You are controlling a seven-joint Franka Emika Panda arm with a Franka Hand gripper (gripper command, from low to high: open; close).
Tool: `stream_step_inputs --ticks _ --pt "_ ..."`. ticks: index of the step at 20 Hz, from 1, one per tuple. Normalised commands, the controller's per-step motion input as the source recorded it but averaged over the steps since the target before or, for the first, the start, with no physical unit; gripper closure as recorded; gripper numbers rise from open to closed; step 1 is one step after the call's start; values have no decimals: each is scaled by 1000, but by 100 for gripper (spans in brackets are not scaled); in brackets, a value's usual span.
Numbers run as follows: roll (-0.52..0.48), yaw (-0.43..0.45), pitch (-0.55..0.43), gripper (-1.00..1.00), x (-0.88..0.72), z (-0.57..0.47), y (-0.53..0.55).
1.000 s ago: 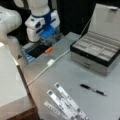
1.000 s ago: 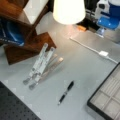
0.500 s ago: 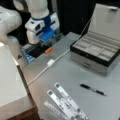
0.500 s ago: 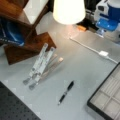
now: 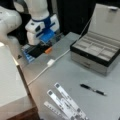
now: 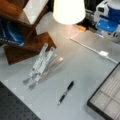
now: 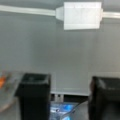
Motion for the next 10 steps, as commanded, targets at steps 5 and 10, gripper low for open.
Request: stream_step_inputs --ticks 5,10 --pt "-4 165 -115 100 -104 -257 50" --pt "8 119 -146 100 -168 -389 27"
